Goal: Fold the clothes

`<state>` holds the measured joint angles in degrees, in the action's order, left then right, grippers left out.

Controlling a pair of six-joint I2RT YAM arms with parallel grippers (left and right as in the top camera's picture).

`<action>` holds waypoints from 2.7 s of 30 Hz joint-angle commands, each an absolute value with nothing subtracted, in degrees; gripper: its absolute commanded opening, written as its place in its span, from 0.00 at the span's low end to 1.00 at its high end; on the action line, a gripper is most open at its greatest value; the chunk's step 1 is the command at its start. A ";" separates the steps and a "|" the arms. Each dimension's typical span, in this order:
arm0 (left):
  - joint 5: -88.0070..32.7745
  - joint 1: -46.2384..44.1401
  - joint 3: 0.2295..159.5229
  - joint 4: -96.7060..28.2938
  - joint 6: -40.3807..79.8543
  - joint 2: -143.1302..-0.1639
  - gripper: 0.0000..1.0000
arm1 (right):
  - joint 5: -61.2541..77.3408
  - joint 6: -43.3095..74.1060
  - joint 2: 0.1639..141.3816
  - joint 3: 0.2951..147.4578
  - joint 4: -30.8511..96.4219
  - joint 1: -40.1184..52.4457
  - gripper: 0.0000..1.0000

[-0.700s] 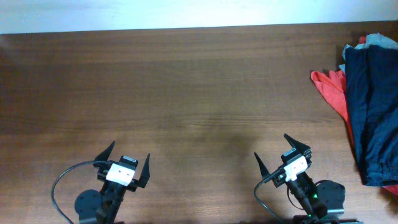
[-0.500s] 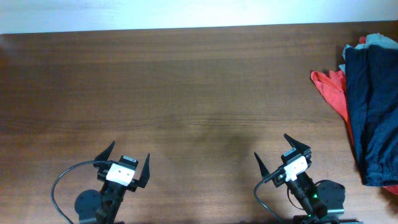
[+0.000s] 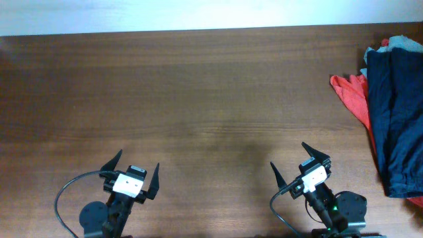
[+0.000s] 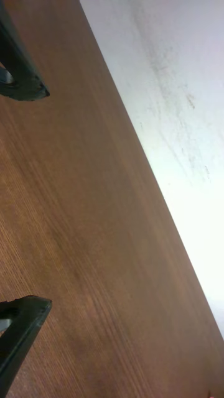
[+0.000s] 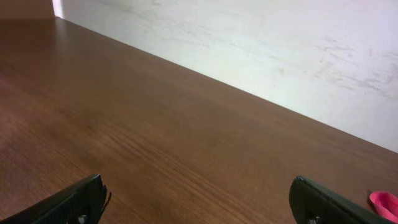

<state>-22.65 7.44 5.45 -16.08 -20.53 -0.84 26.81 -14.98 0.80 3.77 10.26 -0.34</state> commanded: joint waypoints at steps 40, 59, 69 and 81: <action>-46.15 7.14 8.67 -2.87 -8.34 -0.82 1.00 | 43.13 -2.17 0.34 6.26 0.97 -0.01 0.99; -50.15 7.11 60.73 -37.32 -5.37 -58.43 1.00 | 53.30 2.42 39.64 45.34 27.18 -0.03 0.99; -30.92 5.69 63.77 -47.62 -5.41 -69.06 1.00 | 24.32 14.24 62.39 58.57 44.97 -12.32 0.98; -30.11 5.23 65.08 -52.56 -5.41 -67.79 1.00 | -4.47 24.53 91.20 77.06 56.16 -42.57 0.98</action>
